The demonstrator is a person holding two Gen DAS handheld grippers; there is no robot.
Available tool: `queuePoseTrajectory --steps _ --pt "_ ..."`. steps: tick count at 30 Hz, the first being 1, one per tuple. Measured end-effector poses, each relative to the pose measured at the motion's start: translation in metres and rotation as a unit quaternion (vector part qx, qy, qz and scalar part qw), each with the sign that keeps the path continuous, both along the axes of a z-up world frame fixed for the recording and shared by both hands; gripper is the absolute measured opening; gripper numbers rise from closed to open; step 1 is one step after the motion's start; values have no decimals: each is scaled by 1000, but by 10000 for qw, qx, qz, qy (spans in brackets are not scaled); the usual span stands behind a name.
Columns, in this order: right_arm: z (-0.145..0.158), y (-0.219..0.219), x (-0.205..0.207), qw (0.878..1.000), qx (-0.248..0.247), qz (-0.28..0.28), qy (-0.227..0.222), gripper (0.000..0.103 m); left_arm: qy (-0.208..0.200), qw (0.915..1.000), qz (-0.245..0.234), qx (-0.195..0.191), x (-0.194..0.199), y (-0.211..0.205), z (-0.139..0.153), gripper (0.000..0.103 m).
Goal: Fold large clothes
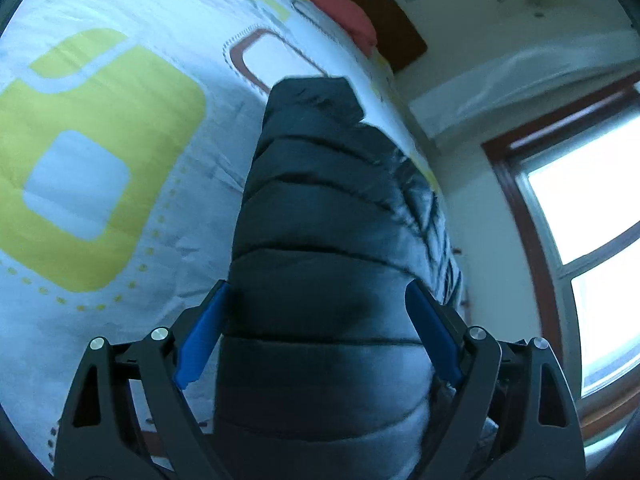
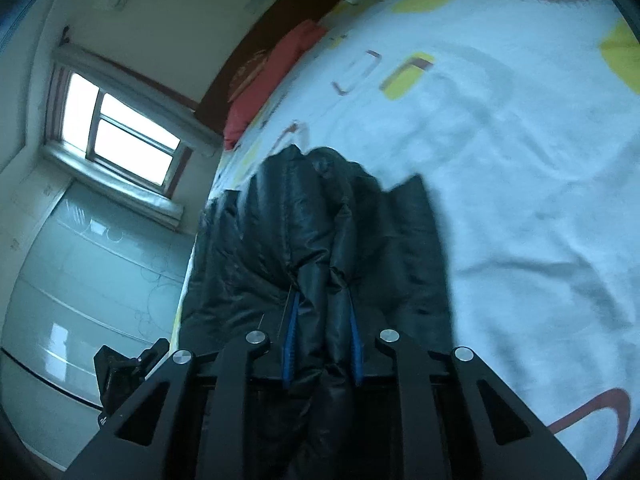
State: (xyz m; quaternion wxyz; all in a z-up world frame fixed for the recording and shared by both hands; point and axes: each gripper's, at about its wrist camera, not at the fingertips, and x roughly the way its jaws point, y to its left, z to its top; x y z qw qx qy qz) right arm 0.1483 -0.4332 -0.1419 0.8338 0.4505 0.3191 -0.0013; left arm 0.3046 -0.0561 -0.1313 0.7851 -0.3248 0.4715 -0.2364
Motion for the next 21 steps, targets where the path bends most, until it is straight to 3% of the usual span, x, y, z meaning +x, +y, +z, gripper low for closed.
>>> queuePoseTrajectory --steps 8,11,15,18,20,21 --pt "-31 -14 7 9992 364 174 -23 18 243 9968 -153 752 18 -35 -28 89" --pt "-37 -15 5 9985 519 164 -72 18 86 9939 -147 1087 20 -44 -33 89" --pt "-35 -21 3 9977 643 218 -59 20 136 9953 -211 938 21 -43 -32 90" --pt "-21 -24 -7 9982 571 168 9 32 220 9982 -300 464 17 -27 -30 89" --pt "-9 -23 -17 9988 468 107 -30 60 208 9993 -200 250 7 -12 -26 89" --pt "1 -19 -27 9989 458 57 -109 68 181 9996 -156 164 2 -6 -25 89"
